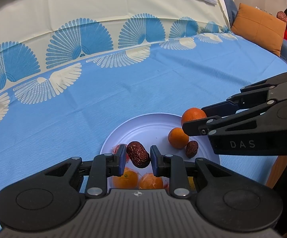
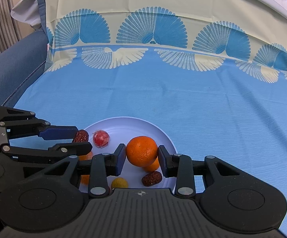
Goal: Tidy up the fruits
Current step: 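Carry the tangerine with the right tool while the left carries the date over the plate, then open the right tool to drop the tangerine while the left drops the date onto the plate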
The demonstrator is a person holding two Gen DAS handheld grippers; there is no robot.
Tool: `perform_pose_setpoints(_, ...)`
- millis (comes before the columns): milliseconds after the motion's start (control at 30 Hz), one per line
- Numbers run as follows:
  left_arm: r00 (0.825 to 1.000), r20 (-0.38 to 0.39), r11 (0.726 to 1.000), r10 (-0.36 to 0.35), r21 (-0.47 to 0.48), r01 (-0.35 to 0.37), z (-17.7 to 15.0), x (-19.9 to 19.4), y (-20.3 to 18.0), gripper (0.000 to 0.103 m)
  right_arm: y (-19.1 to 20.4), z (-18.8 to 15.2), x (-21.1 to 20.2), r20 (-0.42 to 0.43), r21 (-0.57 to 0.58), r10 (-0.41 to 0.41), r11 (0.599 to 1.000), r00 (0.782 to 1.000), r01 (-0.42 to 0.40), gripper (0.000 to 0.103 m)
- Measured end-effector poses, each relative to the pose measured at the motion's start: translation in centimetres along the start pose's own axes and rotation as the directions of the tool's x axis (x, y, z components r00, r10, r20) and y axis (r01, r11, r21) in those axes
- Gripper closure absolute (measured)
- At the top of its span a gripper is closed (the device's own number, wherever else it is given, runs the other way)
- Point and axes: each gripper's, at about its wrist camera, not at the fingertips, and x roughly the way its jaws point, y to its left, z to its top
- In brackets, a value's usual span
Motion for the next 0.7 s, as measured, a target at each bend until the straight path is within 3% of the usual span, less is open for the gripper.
perform_pose_setpoints(333, 1.000, -0.005, 1.000, -0.001, -0.005, 0.001, 0.0, 0.1, 0.1, 0.074, 0.1, 0.2, 0.2, -0.012, -0.005, 0.003, 1.000, 1.000, -0.003, 0.065)
perform_pose_setpoints(400, 1.000, -0.022, 1.000, -0.004, -0.013, 0.004, 0.0, 0.4, 0.2, 0.067, 0.1, 0.1, 0.4, -0.020, -0.004, 0.010, 1.000, 1.000, -0.010, 0.064)
perform_pose_setpoints(567, 1.000, -0.016, 0.999, 0.010, -0.046, -0.011, 0.2, 0.3, 1.1, 0.061, 0.0, 0.0, 0.4, -0.024, 0.000, -0.009, 1.000, 1.000, 0.009, 0.044)
perform_pose_setpoints(700, 0.999, -0.010, 0.996, 0.039, -0.075, -0.040, 0.4, 0.0, 1.7, 0.050, -0.4, 0.1, 0.3, -0.015, 0.024, -0.037, 0.999, 0.999, 0.037, 0.017)
